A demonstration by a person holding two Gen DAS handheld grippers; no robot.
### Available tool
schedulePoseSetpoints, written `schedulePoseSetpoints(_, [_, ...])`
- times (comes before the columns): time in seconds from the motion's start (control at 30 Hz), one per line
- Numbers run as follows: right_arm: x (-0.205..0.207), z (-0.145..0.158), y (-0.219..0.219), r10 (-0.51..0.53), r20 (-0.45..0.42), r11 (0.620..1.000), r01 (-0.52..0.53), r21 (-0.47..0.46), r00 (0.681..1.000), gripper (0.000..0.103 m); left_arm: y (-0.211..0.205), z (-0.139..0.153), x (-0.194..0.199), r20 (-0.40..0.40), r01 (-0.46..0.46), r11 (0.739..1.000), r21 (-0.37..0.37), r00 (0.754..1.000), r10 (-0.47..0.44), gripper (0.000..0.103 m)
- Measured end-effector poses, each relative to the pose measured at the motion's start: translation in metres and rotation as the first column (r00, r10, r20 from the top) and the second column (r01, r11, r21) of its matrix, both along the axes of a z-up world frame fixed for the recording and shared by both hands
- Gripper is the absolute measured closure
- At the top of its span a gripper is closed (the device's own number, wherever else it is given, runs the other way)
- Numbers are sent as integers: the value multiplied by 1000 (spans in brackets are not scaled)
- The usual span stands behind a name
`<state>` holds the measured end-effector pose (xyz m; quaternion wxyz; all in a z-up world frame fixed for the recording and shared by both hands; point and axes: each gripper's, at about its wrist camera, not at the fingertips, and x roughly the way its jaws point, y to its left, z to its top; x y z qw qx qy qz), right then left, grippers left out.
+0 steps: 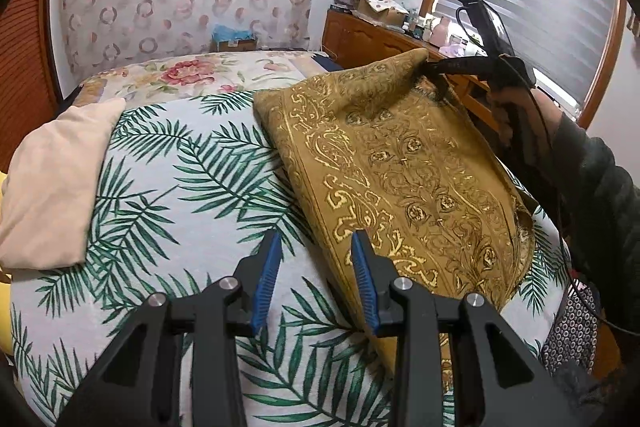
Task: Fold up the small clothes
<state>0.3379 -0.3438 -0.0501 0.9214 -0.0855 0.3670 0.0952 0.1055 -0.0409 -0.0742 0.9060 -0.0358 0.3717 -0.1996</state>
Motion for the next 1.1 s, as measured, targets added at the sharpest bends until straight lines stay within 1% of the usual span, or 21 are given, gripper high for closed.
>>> schedulePoseSetpoints(0.07, [-2,-3,-3,-6,-4,1000,6,3,1000,99,-2,-1,-1,-1,1,1000,3,1000,-1,69])
schedulePoseSetpoints(0.1, [-6,-4,-2,3,-5,1000,-3,3,1000,97,-3,-3,-1,-4,-1,1000,5,1000,2,69])
schedulePoseSetpoints(0.13, [-10,-5,-3,-2,-15,1000,2,-19,1000,86,-3,-3,0,-7,-2,1000,5,1000,2,69])
schedulePoseSetpoints(0.17, [-14,-7,-3,-7,-26,999,6,-41,1000,80,-4,-4,0,-10,-2,1000,8,1000,2,69])
schedulePoseSetpoints(0.2, [-21,-7,-4,-1,-33,999,-1,-54,999,69,-6,-6,1,-14,-7,1000,16,1000,7,69])
schedulePoseSetpoints(0.3, [-48,-9,-4,41,-33,998,-43,-51,999,65,-10,-12,5,-32,-16,999,38,999,17,69])
schedulePoseSetpoints(0.33, [-62,-10,-5,60,-37,997,-61,-52,998,60,-10,-13,6,-38,-17,999,42,999,18,69])
schedulePoseSetpoints(0.4, [-87,-13,-6,89,-42,995,-90,-37,995,55,-11,-17,8,-47,-18,999,51,999,20,69])
schedulePoseSetpoints(0.57, [-138,-32,-12,130,-89,991,-130,10,987,53,-14,-27,15,-78,-21,997,79,997,27,69])
schedulePoseSetpoints(0.67, [-159,-43,-15,148,-112,989,-144,44,983,53,-16,-37,21,-108,-14,996,93,994,24,68])
schedulePoseSetpoints(0.83, [-178,-50,-17,148,-124,988,-143,50,981,53,-22,-39,16,-66,-10,990,138,998,20,66])
schedulePoseSetpoints(1.0, [-188,-51,-15,153,-115,987,-148,57,981,53,-22,-38,17,-68,-11,990,139,997,21,64])
schedulePoseSetpoints(1.1, [-197,-53,-16,153,-111,986,-145,78,982,53,-24,-38,17,-67,-6,989,146,998,16,61])
